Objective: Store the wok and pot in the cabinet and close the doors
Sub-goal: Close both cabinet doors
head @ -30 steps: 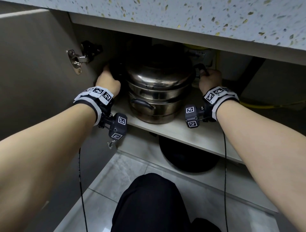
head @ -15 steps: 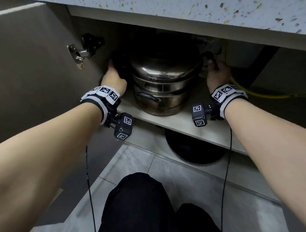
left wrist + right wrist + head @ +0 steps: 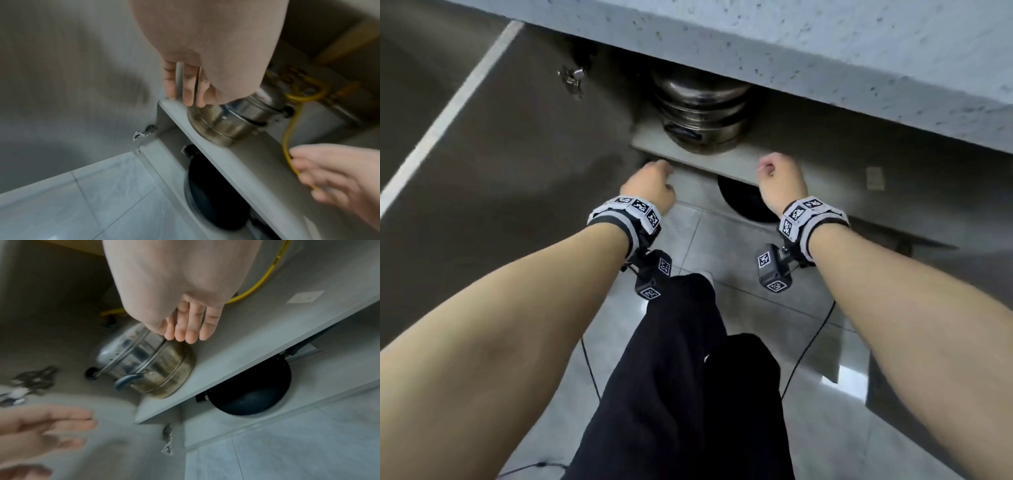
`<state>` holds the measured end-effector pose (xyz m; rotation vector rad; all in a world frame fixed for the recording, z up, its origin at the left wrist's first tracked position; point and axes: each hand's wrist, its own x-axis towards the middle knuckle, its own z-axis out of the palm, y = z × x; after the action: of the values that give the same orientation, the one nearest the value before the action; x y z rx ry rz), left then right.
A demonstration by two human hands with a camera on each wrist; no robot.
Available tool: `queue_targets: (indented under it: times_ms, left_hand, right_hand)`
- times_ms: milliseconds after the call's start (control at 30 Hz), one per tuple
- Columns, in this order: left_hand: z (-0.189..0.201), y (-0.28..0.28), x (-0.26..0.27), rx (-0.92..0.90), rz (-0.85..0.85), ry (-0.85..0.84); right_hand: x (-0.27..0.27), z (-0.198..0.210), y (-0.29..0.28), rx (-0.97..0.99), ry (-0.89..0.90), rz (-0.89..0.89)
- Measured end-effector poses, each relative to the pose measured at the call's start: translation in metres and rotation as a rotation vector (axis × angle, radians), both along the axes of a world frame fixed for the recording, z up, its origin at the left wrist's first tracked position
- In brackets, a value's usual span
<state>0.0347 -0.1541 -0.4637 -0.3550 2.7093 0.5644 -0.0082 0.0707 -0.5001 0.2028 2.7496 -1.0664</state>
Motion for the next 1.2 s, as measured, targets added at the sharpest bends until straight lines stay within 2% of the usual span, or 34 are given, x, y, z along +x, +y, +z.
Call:
queue_targets:
  times_ms: [100, 333, 500, 633, 800, 900, 966, 1133, 1200]
  left_hand:
    - [0.053, 0.017, 0.038, 0.002, -0.082, -0.01]
    - [0.185, 0.011, 0.124, -0.012, -0.143, -0.014]
    - [0.233, -0.026, 0.176, -0.064, -0.173, -0.057]
    - [0.249, -0.08, 0.21, -0.212, -0.227, -0.183]
    - [0.245, -0.17, 0.225, -0.356, -0.03, -0.202]
    - [0.238, -0.199, 0.22, -0.485, -0.02, -0.274]
    - [0.231, -0.216, 0.214, -0.487, 0.002, -0.312]
    - [0.216, -0.231, 0.203, -0.354, 0.043, -0.452]
    - [0.213, -0.23, 0.202, -0.317, 0.042, -0.435]
  right_hand:
    - [0.045, 0.054, -0.009, -0.026, -0.034, 0.108]
    - [0.15, 0.186, -0.022, -0.127, -0.092, 0.137]
    - [0.192, 0.247, -0.041, -0.171, -0.009, 0.173]
    - [0.215, 0.274, -0.062, -0.187, 0.007, 0.248]
    - [0.226, 0.278, -0.096, -0.21, -0.002, 0.307]
    - [0.23, 0.272, -0.117, -0.173, -0.03, 0.306]
    - [0.231, 0.267, -0.129, -0.145, -0.067, 0.313]
    - [0.233, 0.267, -0.154, -0.062, -0.136, 0.274]
    - [0.232, 0.271, -0.162, -0.05, -0.148, 0.25]
